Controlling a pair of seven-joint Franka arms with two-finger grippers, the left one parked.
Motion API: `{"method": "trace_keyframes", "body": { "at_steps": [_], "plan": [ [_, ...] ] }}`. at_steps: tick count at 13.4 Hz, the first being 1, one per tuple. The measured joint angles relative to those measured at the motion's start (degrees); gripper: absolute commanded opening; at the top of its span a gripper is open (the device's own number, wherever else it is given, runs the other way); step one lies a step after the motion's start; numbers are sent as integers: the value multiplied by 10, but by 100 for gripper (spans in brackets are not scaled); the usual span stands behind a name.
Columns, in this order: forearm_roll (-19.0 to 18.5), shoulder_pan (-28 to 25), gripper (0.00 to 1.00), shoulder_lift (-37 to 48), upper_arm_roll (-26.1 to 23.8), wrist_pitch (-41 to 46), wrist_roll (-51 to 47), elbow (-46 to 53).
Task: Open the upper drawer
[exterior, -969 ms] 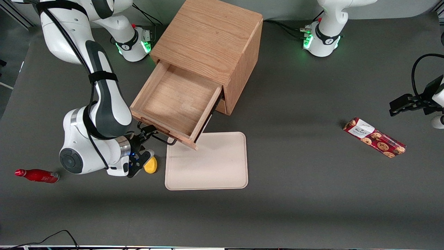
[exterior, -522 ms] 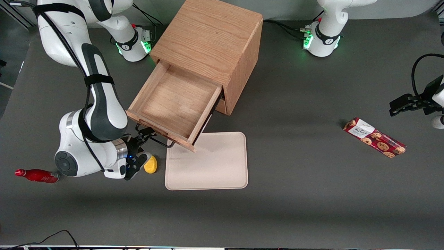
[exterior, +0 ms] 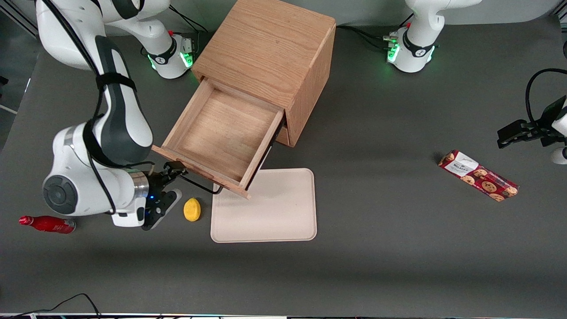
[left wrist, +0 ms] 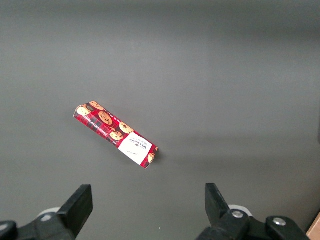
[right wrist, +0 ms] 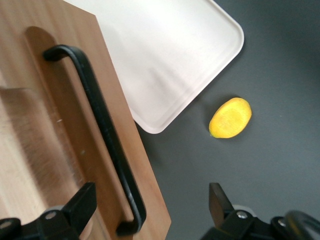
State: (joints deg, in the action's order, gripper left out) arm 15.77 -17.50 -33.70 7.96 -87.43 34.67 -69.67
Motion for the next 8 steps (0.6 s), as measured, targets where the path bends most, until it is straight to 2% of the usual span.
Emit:
{"method": "trace_keyframes", "body": {
  "at_steps": [5,8],
  "plan": [
    [-1,-4,100,27,-2,-1,6,1],
    [-7,-1,100,72,-1,6,7,-5]
  ]
}}
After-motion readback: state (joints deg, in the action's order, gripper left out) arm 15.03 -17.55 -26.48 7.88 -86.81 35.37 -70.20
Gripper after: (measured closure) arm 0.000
